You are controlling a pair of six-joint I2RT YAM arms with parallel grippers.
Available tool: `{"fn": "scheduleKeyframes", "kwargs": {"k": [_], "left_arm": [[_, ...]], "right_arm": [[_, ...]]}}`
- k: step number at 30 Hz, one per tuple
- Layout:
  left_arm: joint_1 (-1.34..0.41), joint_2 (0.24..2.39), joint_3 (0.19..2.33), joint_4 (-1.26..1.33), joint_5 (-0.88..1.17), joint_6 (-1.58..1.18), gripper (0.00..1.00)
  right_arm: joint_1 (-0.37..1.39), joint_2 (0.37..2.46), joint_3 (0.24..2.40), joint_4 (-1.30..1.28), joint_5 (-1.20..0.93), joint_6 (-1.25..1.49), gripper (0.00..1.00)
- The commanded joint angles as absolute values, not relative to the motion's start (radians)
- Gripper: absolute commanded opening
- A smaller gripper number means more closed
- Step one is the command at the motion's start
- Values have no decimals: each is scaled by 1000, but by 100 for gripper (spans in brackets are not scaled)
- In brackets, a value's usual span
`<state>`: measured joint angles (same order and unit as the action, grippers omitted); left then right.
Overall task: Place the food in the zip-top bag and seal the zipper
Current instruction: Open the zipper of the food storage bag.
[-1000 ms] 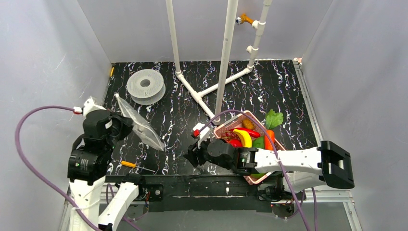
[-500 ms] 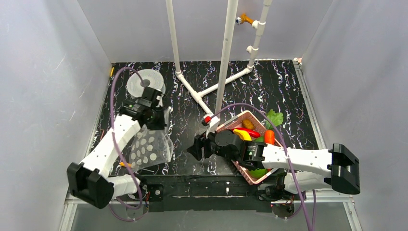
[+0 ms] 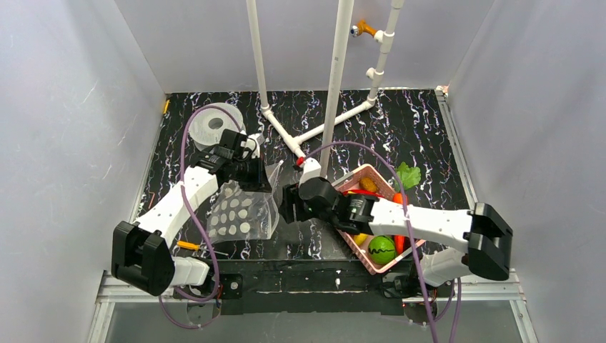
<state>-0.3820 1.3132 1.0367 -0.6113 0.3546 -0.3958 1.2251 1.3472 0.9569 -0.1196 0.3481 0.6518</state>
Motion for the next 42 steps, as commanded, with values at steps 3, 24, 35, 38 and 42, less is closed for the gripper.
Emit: {"fn": "scheduleKeyframes", "kwargs": {"k": [3,24,35,38,42], "left_arm": [[-383,1247,981,-522,413,-299,0],[-384,1179,933,-484,409,-303,0],[-387,1226,955,-541,285,-260,27],[-389,1210,958,-545,287,-244,21],[-392,1175,945,-541,240,-240,0]], "right_arm": [[1204,1464,1115,-164,366,690,59],[1206,1594,1151,-119,266,705,55],[1206,1494,1077,61,325,671,1],[1207,1507,1100,49,318,659,1],[1205,1507,1104,7,352,659,1]]}}
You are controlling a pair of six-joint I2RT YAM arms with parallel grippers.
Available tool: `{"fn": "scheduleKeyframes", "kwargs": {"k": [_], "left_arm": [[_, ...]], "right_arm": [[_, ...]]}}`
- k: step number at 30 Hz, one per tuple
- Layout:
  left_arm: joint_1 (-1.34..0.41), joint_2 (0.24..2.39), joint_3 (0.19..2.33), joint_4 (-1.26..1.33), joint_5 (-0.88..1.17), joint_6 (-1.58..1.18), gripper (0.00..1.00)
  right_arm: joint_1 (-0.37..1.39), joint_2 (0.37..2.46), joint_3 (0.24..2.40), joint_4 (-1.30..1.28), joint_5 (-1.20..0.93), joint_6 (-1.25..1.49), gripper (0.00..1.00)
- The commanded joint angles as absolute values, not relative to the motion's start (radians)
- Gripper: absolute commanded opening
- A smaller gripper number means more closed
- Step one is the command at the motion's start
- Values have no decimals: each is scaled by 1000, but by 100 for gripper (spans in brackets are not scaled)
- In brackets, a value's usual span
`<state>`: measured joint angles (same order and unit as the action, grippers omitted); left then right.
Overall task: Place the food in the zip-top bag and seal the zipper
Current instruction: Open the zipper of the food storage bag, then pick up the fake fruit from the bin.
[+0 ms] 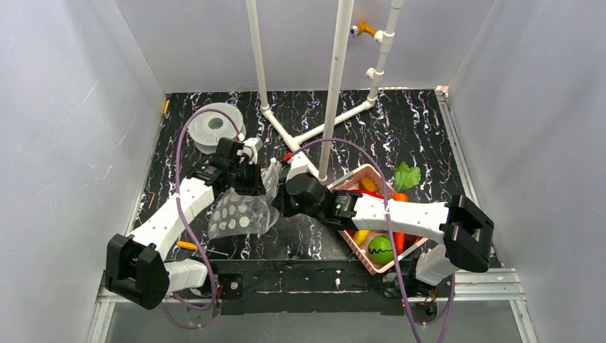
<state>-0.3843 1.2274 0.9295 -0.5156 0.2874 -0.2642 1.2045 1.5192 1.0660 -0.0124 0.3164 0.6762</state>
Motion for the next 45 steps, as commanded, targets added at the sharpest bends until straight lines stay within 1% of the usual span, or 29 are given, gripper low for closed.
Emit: {"fn": "scheduleKeyframes", "kwargs": {"k": [1,7,10,15,19,22,25,26,28,29,31,33,37,39,42,45], "left_arm": [[-393,1165,946,-540,224,-240,0],[-392,1082,922,-523,110,-256,0],[-391,1062,922,-524,76,-260,0],[-392,1065,920,-522,73,-264,0],[-392,1079,923,-523,93,-266,0],[-392,1095,928,-528,92,-267,0],[-392,1105,936,-534,112,-268,0],[-391,1113,932,-533,111,-270,0],[-392,1122,941,-539,119,-270,0],[-391,1124,944,-541,124,-270,0],[-392,1122,942,-541,129,-270,0],[-392,1120,937,-541,125,-273,0],[-392,1119,943,-543,139,-273,0],[-391,1116,941,-542,142,-276,0],[-391,1118,944,-544,146,-278,0],[-391,1110,947,-546,158,-278,0]], "right_arm": [[1206,1507,1097,2,366,658,1],[1204,1517,1087,-153,489,701,1],[1200,1499,1052,-152,507,734,1],[1196,1487,1061,-144,476,701,10],[1189,1482,1061,-134,433,649,25],[1190,1433,1034,-105,379,584,36],[1186,1362,981,-66,378,550,48],[1174,1295,967,-69,334,505,59],[1171,1258,966,-105,353,488,60],[1168,1241,960,-119,379,487,63],[1154,1207,939,-153,430,499,65],[1122,1167,910,-196,465,539,66],[1032,1042,810,-283,542,653,67],[957,980,769,-382,573,753,68],[842,896,720,-554,575,872,67],[780,822,659,-643,585,937,66]]}}
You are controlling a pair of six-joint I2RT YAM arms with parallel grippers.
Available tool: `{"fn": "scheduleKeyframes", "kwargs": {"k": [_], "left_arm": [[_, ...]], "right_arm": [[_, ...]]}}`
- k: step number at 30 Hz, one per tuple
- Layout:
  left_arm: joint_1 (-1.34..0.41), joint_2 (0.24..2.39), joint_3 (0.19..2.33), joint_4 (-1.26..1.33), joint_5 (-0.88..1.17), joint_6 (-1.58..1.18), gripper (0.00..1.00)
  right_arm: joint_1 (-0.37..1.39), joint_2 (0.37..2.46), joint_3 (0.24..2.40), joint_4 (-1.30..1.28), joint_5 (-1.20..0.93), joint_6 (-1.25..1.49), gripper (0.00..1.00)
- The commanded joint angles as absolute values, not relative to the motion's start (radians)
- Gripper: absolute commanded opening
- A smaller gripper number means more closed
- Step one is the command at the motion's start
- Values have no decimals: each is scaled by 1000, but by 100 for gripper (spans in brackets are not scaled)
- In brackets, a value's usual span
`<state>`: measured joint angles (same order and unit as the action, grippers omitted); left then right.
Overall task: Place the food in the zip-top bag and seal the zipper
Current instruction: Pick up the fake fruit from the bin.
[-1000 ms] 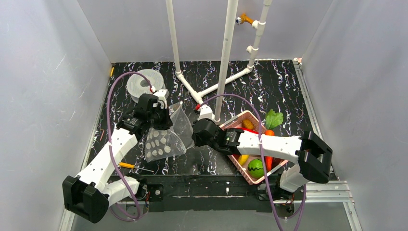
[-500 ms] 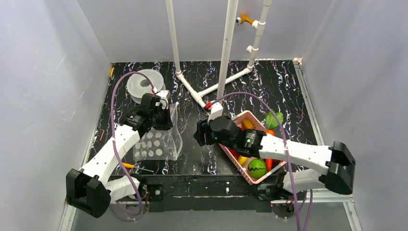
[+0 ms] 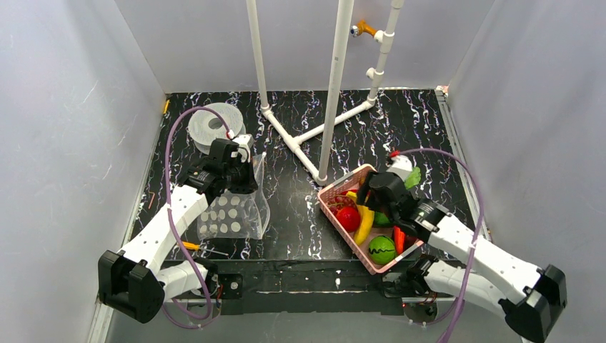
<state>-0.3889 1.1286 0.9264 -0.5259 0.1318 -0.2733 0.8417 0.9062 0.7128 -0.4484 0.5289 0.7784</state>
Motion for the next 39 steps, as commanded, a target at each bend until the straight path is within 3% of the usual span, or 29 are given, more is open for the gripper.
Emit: {"fn": "scheduleKeyframes", "kwargs": {"k": [1,8,15,17,19,23,30,39], "left_arm": [[-391,1107,943,-544,157,-279,0],[-392,1094,940,-542,160,-281,0],[-391,1091,933,-538,154,-282,0],[-392,1091,931,-539,143,-282,0],[-392,1090,932,-540,142,-282,0],[-391,1086,926,-530,156,-282,0],[-392,1089,924,-512,195,-279,0],[-392,1088,915,-497,226,-274,0]], "right_arm": [[773,803,640,-655,574,956,66],[767,779,507,-602,448,1038,67],[767,882,517,-514,423,979,65],[767,892,526,-515,435,959,54],[767,884,535,-498,436,913,30],[767,837,590,-524,467,841,15],[768,734,668,-464,406,674,5],[892,813,730,-118,87,517,4]]}}
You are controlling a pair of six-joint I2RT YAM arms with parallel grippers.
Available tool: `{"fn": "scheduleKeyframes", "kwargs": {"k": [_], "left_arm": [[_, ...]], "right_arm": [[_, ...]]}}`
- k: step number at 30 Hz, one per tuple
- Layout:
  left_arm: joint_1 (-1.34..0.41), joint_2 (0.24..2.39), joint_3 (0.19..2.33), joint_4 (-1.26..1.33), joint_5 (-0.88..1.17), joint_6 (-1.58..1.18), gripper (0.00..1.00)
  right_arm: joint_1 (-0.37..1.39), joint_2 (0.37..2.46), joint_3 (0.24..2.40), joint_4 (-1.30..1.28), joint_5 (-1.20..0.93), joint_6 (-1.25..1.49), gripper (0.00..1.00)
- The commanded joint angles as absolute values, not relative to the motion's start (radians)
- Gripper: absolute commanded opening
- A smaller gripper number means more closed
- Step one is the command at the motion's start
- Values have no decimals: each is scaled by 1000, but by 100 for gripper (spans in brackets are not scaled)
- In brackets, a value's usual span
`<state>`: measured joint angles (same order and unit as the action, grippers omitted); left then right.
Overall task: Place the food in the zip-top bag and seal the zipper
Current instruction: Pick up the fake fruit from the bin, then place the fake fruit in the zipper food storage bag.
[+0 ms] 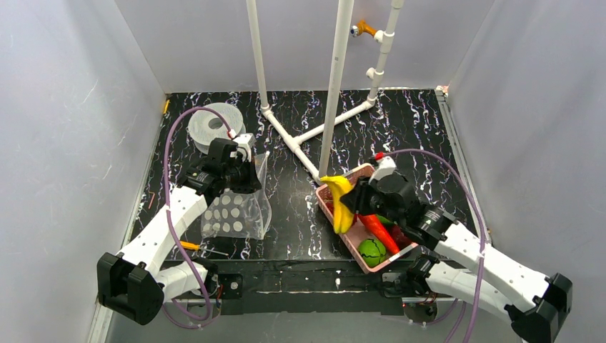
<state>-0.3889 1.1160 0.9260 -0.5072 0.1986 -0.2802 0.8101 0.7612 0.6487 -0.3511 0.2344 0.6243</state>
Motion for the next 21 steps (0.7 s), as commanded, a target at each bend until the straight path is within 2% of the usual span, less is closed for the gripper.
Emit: {"fn": "scheduleKeyframes", "kwargs": {"k": [1,13,21], "left_arm": [[-392,1088,916,-497,224,-273,0],[-392,1083,909,-481,261,-281,0],[-391,1055,894,-458,263,-285,0]], "right_arm": [[929,842,755,-99,102,502,4],[1079,1105,944,108,113,553,1],[1237,1225,916,395,393,582,1]]}}
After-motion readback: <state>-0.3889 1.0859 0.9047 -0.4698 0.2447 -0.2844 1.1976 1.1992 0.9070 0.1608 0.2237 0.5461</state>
